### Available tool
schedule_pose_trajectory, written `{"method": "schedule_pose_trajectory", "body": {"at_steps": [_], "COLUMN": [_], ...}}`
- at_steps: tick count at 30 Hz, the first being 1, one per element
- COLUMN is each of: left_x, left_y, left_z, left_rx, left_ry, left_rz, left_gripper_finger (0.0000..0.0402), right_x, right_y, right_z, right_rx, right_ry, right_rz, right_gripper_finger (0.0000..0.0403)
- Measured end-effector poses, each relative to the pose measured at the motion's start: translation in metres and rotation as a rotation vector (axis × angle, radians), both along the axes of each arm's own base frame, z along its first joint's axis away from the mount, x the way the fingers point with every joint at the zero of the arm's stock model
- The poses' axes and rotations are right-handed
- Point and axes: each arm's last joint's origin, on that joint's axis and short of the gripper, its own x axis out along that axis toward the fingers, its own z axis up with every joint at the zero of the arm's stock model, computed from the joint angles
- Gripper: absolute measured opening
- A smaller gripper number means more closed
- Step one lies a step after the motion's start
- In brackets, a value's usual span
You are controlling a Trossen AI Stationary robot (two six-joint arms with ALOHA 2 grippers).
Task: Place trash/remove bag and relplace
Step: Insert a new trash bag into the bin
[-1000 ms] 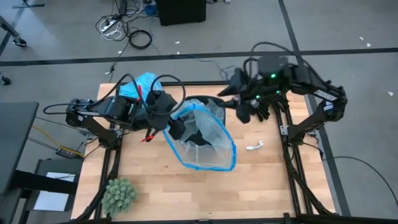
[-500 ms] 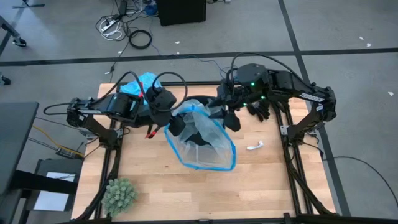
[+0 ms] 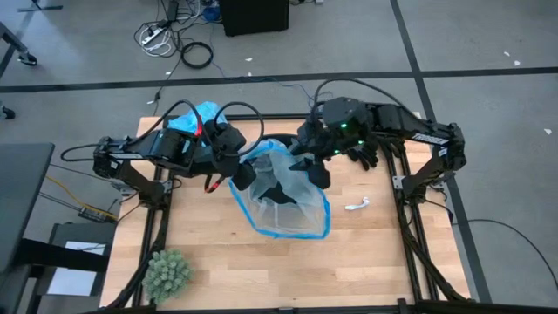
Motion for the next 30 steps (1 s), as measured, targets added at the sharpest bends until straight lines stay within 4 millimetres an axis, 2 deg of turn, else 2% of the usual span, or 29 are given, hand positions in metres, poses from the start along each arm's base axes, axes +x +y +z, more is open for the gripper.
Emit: {"method": "schedule_pose_trajectory", "body": {"at_steps": [3,5,11,18,25,30], "left_x": [0.001,0.0,-0.001,0.002,0.019,0.038], "left_y": [0.002,0.003,0.005,0.016,0.037,0.052], "left_z": [-0.003,-0.005,-0.006,-0.005,-0.011,-0.028], "left_rx": [-0.034,-0.044,-0.045,0.024,0.079,0.098], "left_ry": [0.036,0.058,0.074,0.065,0.068,0.176], "left_rz": [-0.023,-0.021,-0.016,0.058,0.125,0.13], "left_gripper_finger": [0.0328,0.0301,0.0178,0.0018,0.0006,0.0003], "right_x": [0.005,0.005,0.002,-0.01,-0.021,-0.022], "right_y": [0.0,-0.001,-0.002,-0.01,-0.031,-0.048], "right_z": [-0.007,-0.007,-0.01,-0.005,-0.009,-0.017], "right_rx": [0.003,0.011,-0.017,-0.146,-0.228,-0.25], "right_ry": [0.039,0.042,0.081,0.095,0.189,0.243], "right_rz": [-0.021,-0.028,-0.045,-0.196,-0.287,-0.322], "right_gripper_finger": [0.0168,0.0142,0.0015,0.0001,0.0,0.0]}}
